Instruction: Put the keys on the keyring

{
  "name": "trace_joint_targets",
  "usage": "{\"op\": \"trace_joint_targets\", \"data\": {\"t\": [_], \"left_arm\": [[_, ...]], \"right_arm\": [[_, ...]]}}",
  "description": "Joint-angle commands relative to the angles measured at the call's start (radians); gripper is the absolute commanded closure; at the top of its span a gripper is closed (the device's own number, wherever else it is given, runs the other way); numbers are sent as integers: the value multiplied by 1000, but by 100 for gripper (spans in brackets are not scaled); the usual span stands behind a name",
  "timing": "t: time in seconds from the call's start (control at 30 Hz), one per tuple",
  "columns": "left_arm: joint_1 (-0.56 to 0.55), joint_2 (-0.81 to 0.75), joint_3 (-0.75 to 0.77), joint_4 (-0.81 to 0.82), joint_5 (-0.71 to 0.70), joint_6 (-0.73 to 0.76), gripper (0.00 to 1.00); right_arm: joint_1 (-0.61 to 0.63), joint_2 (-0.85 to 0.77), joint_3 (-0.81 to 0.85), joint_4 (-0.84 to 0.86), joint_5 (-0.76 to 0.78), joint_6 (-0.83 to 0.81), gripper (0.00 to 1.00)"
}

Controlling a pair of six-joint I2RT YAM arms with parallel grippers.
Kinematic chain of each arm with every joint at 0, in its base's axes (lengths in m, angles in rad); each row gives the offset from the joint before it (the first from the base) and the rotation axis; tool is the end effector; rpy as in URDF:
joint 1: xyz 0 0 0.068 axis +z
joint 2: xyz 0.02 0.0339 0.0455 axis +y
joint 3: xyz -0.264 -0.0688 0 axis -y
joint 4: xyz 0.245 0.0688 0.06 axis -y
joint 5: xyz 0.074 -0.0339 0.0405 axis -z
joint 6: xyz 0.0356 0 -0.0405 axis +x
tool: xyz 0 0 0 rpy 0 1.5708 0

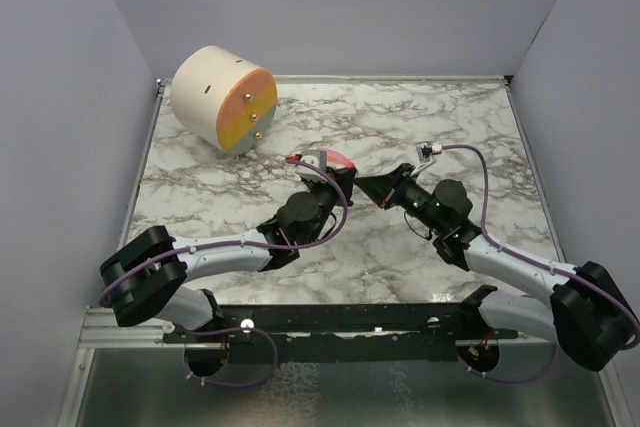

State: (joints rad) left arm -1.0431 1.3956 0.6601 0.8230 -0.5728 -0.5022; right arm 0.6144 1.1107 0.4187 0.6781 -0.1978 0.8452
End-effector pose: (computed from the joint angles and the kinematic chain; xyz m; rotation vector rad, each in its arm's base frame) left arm 0.1674 -0.2490 0.2626 -0.0630 1.5514 -0.8146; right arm 0.1909 0.1433 0.2384 0.0311 1.7413 1.2678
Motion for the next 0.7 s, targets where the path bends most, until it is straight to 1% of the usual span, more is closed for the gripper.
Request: {"op": "trace_joint_targets", "data": {"t": [0.0,0.67], "left_arm": [[-8,2,24,31,4,8,100],[-11,-11,18,30,13,6,100]], "right_arm": [[5,7,-9,5,27,12,99],[5,14,-17,14,40,25,99]]}}
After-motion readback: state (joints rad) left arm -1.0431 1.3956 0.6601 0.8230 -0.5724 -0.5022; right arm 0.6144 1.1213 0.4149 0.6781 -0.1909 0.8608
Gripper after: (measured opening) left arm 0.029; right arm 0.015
